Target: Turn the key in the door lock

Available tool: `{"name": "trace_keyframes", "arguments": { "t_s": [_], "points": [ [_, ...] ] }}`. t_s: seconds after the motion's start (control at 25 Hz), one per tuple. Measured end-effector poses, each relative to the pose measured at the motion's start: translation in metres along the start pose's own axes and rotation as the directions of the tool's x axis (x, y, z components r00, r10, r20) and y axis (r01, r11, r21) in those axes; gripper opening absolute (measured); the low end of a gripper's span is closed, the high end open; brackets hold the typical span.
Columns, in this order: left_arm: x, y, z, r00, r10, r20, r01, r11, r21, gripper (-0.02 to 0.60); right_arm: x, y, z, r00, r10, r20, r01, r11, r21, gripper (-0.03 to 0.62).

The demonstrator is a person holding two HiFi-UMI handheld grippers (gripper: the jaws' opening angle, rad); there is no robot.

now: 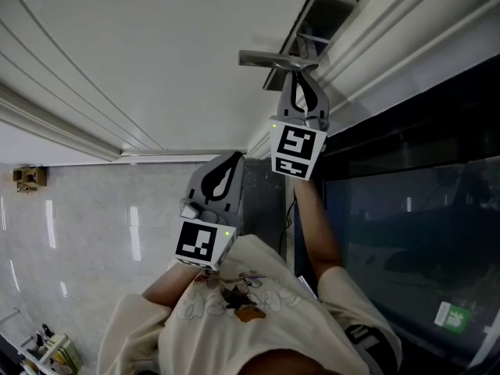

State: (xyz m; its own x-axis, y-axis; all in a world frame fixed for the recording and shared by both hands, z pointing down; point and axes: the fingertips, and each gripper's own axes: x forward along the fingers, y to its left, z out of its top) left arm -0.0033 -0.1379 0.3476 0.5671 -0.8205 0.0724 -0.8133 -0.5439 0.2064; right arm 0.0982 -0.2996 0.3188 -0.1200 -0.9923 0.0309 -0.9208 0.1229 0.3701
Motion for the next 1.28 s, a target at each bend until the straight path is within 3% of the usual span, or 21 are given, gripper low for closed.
{"name": "trace_keyframes", "arguments": {
  "t_s": [0.12,0.24,0.44,0.56,0.76,0.92,1.0,1.28],
  "points": [
    [0.003,-0.002,-0.003,1.000,-0.005,-0.007,0.005,1.000,0.000,0.006,0.000,-0.001,-0.001,1.000,0.014,-0.001,-0.014,0.998,0.060,0.021],
    [0.004,-0.004,-0.003,1.000,-0.008,-0.008,0.008,1.000,0.000,0.005,-0.001,-0.004,-0.004,0.999,0.040,0.009,-0.041,0.981,0.190,0.021],
    [0.002,-0.006,-0.002,1.000,-0.006,-0.001,0.006,1.000,-0.001,0.006,-0.001,-0.008,-0.005,0.998,0.045,0.033,-0.054,0.920,0.388,0.021],
    [0.000,-0.007,-0.002,1.000,-0.005,0.002,0.005,1.000,0.006,0.006,-0.002,-0.010,-0.006,0.997,0.054,0.050,-0.072,0.856,0.512,0.021],
    [-0.004,-0.010,-0.003,1.000,-0.002,0.005,0.002,1.000,0.010,0.005,-0.001,-0.014,-0.009,0.996,0.047,0.075,-0.086,0.693,0.716,0.021],
    [-0.009,-0.013,-0.002,1.000,0.001,0.009,-0.002,1.000,0.009,0.006,-0.001,-0.016,-0.014,0.992,0.043,0.117,-0.123,0.494,0.861,0.023],
    [-0.011,-0.015,-0.001,1.000,0.002,0.012,-0.002,1.000,0.009,0.006,-0.001,-0.017,-0.015,0.990,0.037,0.136,-0.139,0.405,0.904,0.025],
    [-0.018,-0.017,0.002,1.000,0.007,0.025,-0.007,1.000,0.010,0.005,0.000,-0.018,-0.019,0.986,0.021,0.165,-0.166,0.180,0.970,0.025]
  ]
}}
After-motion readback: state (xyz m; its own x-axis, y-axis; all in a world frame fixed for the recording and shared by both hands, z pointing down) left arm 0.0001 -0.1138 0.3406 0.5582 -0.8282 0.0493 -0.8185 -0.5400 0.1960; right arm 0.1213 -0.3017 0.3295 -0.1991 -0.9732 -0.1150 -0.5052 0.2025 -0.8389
